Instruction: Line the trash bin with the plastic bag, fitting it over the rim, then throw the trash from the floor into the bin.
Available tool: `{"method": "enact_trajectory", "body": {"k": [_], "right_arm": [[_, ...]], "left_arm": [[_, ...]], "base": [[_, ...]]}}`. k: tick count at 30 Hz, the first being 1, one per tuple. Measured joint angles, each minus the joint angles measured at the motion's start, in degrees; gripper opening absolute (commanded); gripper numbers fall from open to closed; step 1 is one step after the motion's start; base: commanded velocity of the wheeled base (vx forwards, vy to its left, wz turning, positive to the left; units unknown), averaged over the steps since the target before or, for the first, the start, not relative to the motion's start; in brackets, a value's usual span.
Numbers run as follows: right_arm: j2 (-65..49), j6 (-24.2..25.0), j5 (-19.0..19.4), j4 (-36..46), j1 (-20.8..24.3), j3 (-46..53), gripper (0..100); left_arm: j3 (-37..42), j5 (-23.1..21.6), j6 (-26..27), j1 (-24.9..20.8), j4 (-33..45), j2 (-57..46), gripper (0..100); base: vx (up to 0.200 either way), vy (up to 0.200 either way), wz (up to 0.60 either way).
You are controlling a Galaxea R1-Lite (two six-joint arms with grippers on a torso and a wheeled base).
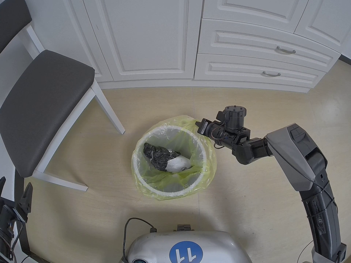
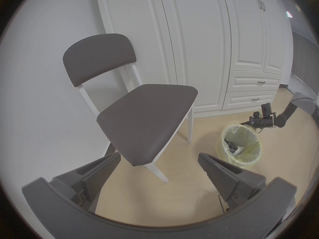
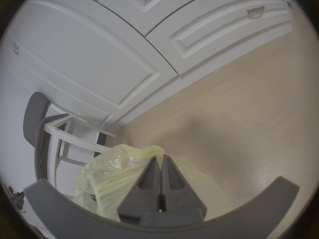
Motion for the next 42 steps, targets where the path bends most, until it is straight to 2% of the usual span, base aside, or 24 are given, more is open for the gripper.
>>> {"method": "enact_trajectory", "body": {"k": [29, 42], "right_arm": [[7.3, -0.3, 0.6, 1.9, -2.9, -4.4, 0], [10.0, -2.0, 0.2, 1.8, -2.2, -5.3, 0]], "left_arm": [[0.0, 0.0, 0.1, 0.0, 0.2, -0.7, 100], [0.0, 0.0, 0.0, 0.0, 0.9, -1.0, 100]], "base": [[0.0, 0.0, 0.0], [0.0, 0.0, 0.0]]}}
